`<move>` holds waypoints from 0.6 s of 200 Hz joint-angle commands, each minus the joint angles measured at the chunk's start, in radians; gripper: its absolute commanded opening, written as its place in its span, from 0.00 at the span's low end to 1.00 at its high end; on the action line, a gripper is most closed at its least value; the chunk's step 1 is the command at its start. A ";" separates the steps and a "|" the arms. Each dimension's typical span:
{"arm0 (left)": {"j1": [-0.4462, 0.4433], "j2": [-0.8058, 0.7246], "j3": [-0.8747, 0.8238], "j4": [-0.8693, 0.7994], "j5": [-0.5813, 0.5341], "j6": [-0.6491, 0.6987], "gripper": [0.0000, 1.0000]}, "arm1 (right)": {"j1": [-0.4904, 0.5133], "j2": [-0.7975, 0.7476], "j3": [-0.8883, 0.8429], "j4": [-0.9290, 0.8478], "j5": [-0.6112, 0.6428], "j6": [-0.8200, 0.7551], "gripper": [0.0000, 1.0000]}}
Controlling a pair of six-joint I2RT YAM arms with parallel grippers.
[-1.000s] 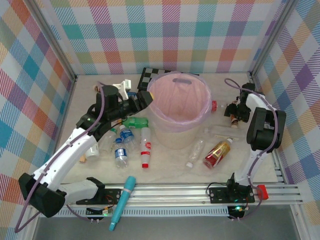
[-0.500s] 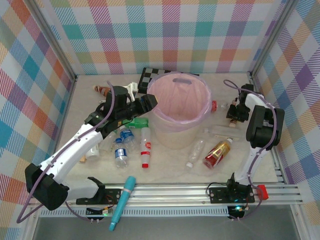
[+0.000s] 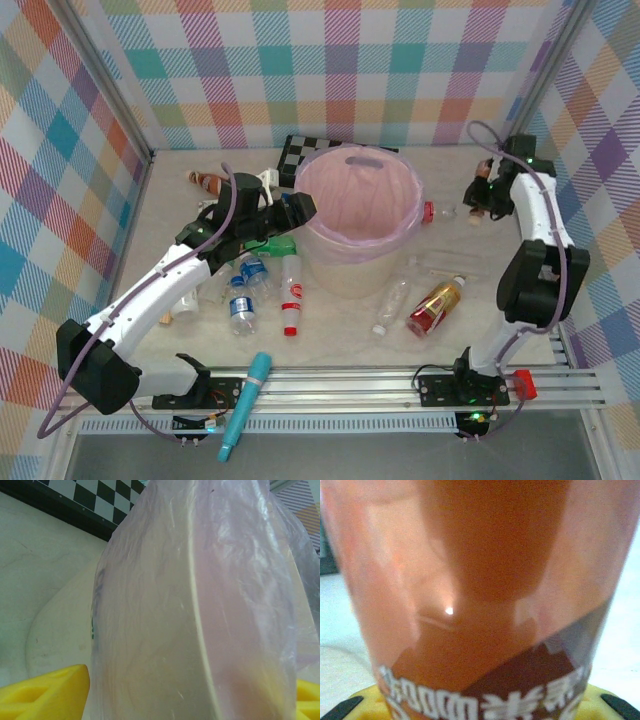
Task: Put the plastic bottles in the bin
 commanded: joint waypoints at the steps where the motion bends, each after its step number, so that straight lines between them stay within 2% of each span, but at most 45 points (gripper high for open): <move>1: -0.010 0.015 0.000 -0.034 0.005 0.039 0.73 | -0.008 -0.093 0.117 -0.125 -0.191 0.043 0.34; 25: -0.010 0.024 0.003 -0.036 0.011 0.051 0.73 | 0.009 -0.137 0.233 -0.201 -0.278 0.063 0.33; 48: -0.012 0.034 0.013 -0.047 0.014 0.071 0.74 | 0.098 -0.154 0.337 -0.269 -0.273 0.061 0.33; 91: -0.016 0.040 0.026 -0.074 0.001 0.094 0.74 | 0.345 -0.103 0.571 -0.391 -0.246 0.061 0.33; 120: -0.021 0.038 0.023 -0.074 -0.004 0.094 0.74 | 0.536 -0.043 0.650 -0.454 -0.208 0.047 0.33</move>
